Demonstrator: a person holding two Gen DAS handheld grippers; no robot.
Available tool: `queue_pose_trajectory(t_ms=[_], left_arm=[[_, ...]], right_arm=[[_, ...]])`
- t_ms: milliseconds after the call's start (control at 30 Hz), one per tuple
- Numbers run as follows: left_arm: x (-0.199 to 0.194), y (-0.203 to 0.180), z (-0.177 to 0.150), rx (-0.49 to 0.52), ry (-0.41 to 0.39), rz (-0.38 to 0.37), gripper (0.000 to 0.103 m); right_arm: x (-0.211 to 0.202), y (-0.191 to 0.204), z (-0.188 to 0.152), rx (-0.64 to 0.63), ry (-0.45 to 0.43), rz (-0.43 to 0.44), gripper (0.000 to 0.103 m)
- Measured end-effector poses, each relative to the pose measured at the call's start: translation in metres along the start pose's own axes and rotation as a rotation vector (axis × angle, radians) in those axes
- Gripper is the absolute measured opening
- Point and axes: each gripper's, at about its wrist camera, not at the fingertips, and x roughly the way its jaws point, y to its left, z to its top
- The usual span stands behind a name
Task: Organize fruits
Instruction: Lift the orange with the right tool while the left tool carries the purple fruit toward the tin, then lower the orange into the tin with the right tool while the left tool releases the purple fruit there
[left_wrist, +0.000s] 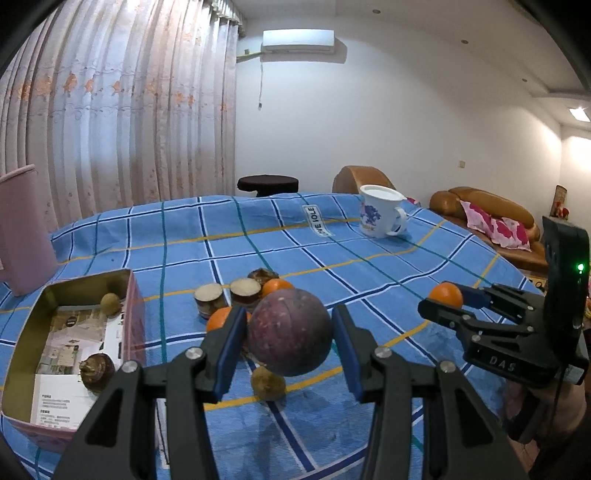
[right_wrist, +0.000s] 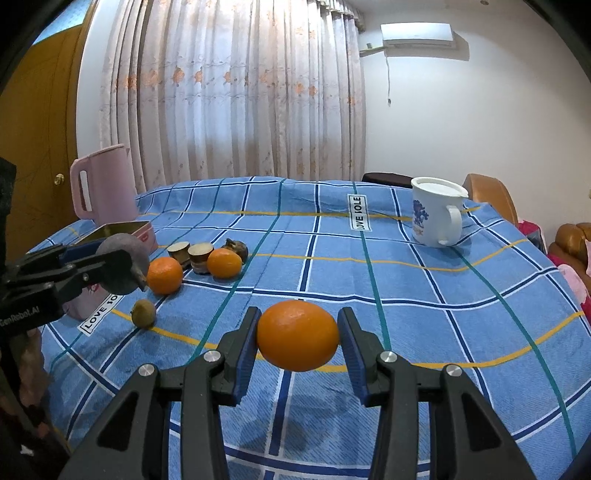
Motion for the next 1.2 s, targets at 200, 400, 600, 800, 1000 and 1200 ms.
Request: queue_pose_trajectory(t_ms=[200, 400, 600, 800, 1000, 1200], left_arm=[[-0.002, 0.005, 0.001, -0.01, -0.005, 0.017, 0.049], [-0.006, 0.013, 0.007, -0.022, -0.017, 0.055, 0.049], [-0.013, 0.026, 0.012, -0.041, -0.033, 0.083, 0.049], [-0.021, 0.045, 0.016, -0.069, -0.041, 0.121, 0.049], [-0.029, 0.07, 0.018, -0.096, -0.031, 0.185, 0.049], [-0.034, 0.099, 0.019, -0.129, -0.016, 0.243, 0.049]], right_arm=[[-0.002, 0.005, 0.005, -0.014, -0.011, 0.006, 0.044], [-0.004, 0.013, 0.017, -0.034, -0.028, 0.025, 0.045], [-0.001, 0.028, 0.033, -0.061, -0.041, 0.063, 0.044], [0.003, 0.05, 0.052, -0.092, -0.059, 0.116, 0.045], [0.011, 0.076, 0.075, -0.114, -0.073, 0.186, 0.045], [0.022, 0.112, 0.093, -0.161, -0.081, 0.261, 0.045]])
